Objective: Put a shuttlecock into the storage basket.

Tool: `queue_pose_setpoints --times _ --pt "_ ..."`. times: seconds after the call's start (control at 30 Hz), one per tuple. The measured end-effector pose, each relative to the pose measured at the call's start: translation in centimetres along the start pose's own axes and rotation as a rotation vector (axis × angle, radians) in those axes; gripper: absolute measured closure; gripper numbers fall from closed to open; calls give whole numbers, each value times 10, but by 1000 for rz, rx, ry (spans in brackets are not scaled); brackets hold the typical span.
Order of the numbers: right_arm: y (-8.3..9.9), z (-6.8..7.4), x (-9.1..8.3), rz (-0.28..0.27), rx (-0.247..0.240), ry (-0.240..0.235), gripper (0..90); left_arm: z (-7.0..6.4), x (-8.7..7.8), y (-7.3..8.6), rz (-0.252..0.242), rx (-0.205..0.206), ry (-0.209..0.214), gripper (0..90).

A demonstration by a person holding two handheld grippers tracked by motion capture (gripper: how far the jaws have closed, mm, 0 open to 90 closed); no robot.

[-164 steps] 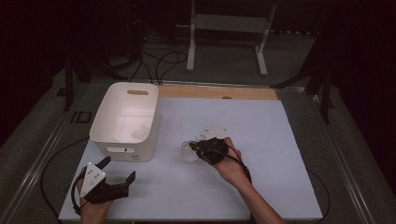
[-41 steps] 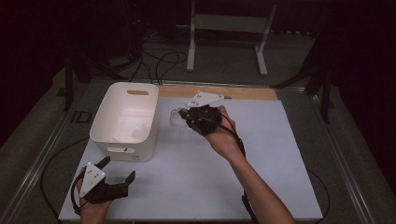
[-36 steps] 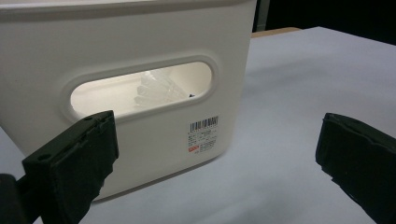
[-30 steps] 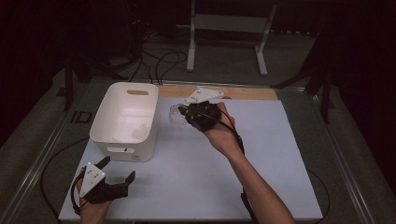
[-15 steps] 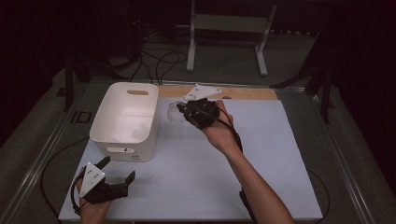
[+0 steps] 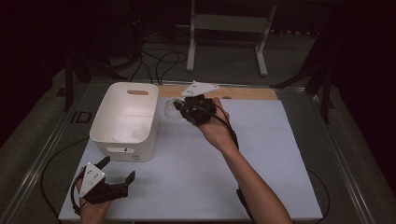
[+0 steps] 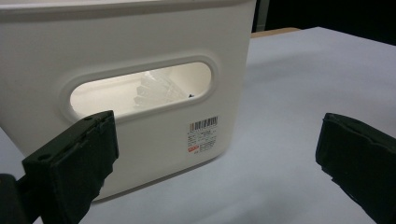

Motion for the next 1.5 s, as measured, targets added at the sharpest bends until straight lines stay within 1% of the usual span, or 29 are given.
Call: queue_pose_setpoints --times 0.1,0.4,0.73,1.0,1.4,1.5 --pt "-1 0 1 -1 4 1 881 0 0 0 -2 -2 0 0" --pt "-6 4 6 -8 -10 -7 880 0 0 0 0 1 2 0" --pt "-10 8 11 -14 -13 -6 880 0 0 0 -1 1 1 0" --pt "-13 8 15 -8 -13 -5 880 1 0 0 -3 -3 -1 0" --pt "-16 10 22 -5 -29 -7 880 1 -1 0 -4 -3 -1 0" --pt "-16 10 24 -6 -20 -5 881 1 -1 0 -5 -3 -1 0"
Point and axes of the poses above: each handheld gripper's, and its own axes: x roughly forward along the jaws, y roughly out of its underside, z roughly to its left, the point moved 10 cm from there along x, roughly forward along the jaws, and after that the axes turned 10 degrees about x, right-handed, at the moved point
